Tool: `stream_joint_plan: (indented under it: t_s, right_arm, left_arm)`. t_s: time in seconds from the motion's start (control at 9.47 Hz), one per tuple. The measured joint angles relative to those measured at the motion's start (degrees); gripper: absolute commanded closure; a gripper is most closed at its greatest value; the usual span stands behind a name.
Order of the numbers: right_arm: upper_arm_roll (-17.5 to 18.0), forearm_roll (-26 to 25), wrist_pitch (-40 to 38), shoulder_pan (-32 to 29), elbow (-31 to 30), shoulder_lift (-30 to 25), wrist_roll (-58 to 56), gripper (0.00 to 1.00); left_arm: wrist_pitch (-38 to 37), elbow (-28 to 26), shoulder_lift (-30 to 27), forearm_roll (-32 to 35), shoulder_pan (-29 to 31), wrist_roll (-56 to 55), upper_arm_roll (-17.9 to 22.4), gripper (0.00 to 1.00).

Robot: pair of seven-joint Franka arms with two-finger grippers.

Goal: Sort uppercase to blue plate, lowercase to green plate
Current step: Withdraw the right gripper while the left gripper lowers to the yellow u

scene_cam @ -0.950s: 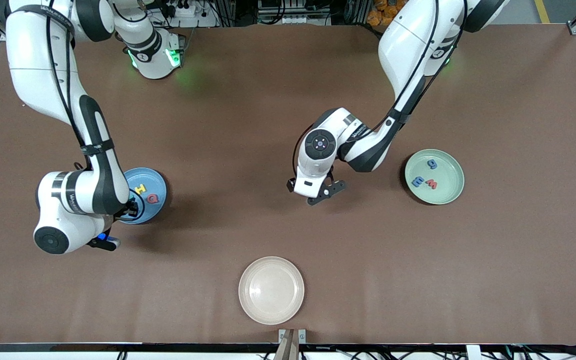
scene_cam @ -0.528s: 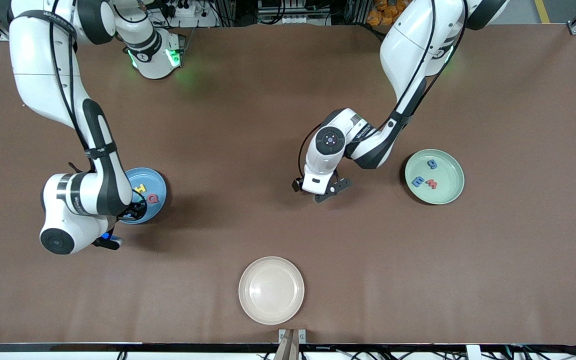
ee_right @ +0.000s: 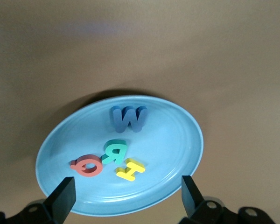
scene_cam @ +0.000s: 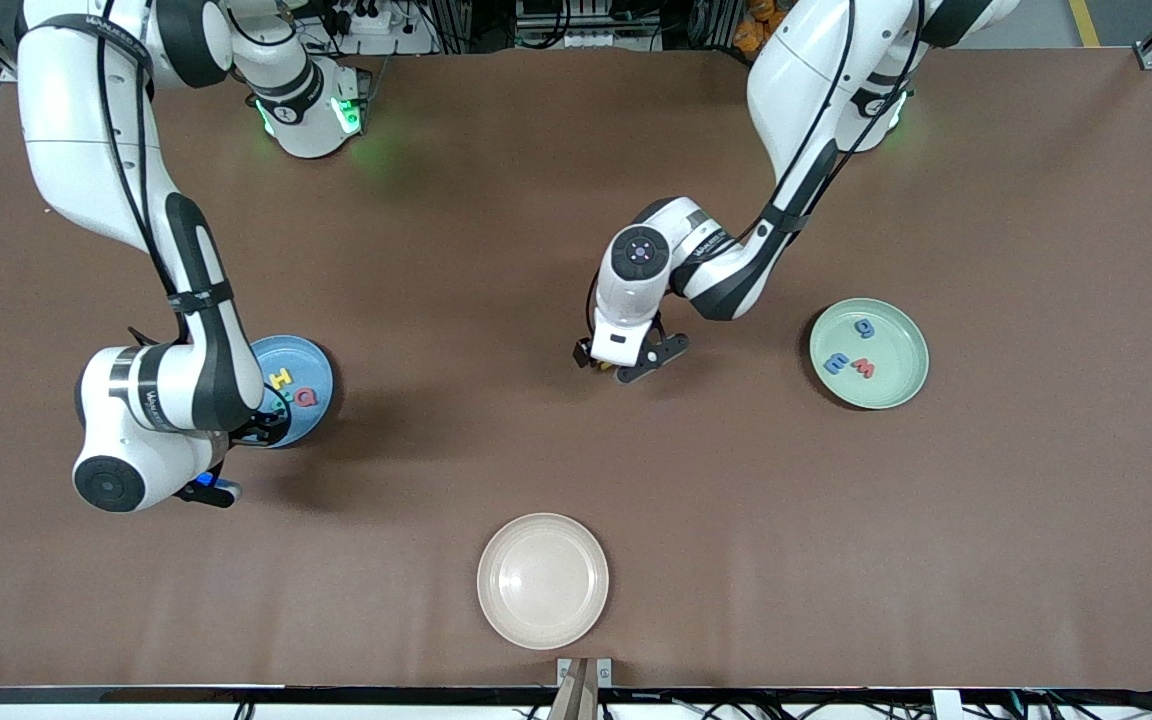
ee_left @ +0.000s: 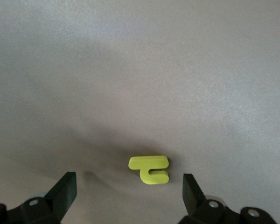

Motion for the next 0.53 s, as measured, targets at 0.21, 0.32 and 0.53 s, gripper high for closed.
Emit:
stream_joint_plan:
  t_s: [0.21, 0.32, 0.53]
  right_arm:
    - [-0.03, -2.72, 0.08, 0.15, 1.02, -0.06, -0.28, 0.0]
    - [-0.2, -3.12, 0.13, -0.01, 1.8, -0.1, -1.13, 0.0]
    - [-0.89, -3.25, 0.35, -0.59, 4.03, -0.82, -2.04, 0.0]
  left_arm:
    - [0.04, 0.23, 0.0, 2.0, -0.01, -1.52, 0.13, 0.0]
    - [0.04, 0.33, 0.01, 2.0, 0.06, -1.53, 0.25, 0.0]
    - [0.04, 0.73, 0.33, 2.0, 0.17, -1.56, 0.42, 0.0]
